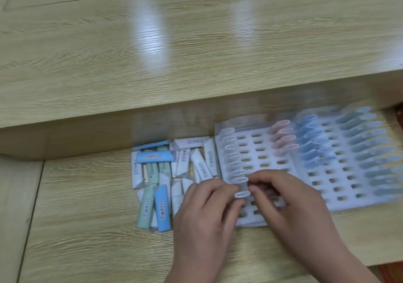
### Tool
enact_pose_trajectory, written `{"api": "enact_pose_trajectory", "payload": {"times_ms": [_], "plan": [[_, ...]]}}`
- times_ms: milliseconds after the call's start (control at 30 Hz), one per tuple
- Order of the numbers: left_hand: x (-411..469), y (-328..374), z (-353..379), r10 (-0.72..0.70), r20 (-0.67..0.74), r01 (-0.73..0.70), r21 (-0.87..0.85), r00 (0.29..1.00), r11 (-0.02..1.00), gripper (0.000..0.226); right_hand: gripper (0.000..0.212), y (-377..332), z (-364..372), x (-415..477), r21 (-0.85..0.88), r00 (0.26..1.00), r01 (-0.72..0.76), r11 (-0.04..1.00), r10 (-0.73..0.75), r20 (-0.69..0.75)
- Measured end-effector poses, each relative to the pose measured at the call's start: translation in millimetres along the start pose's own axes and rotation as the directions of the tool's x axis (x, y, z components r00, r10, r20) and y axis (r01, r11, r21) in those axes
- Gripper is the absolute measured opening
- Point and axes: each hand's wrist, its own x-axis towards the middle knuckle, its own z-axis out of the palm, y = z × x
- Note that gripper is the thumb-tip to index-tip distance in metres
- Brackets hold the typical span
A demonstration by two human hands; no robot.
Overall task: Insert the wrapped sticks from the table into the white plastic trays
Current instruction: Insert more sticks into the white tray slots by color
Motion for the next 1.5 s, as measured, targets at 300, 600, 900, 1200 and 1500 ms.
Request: {"api": "enact_pose_trajectory", "payload": {"times_ms": [300, 600, 900, 1200, 1500], "plan": [[-11, -32, -51, -0.358, -0.181, 0.356, -0.045, 0.916, 0.933, 0.015, 0.022, -65, 28, -7, -0.145, 0.952, 0.219, 0.965, -0.244, -0.186], [-18, -68, -85, -0.620, -0.028, 0.620, 0.097, 0.784, 0.779, 0.034, 0.052, -116, 89, 9, -0.484, 0.929, 0.025, 0.875, 0.159, 0.335], [-17, -71, -92, -0.667, 0.004, 0.665, -0.082, 0.745, 0.742, 0.015, 0.021, -100, 85, 3, -0.233, 0.932, -0.090, 0.968, 0.165, 0.323], [-1, -26, -83, -0.591, 0.070, 0.552, -0.457, 0.804, 0.697, 0.005, 0.023, -87, 15, -17, 0.149, 0.984, -0.138, 0.979, 0.118, 0.136], [8, 5, -48, -0.523, 0.236, 0.563, -0.506, 0.819, 0.654, 0.008, 0.029, -15, -36, -26, 0.046, 0.973, -0.168, 0.985, 0.158, 0.166]]}}
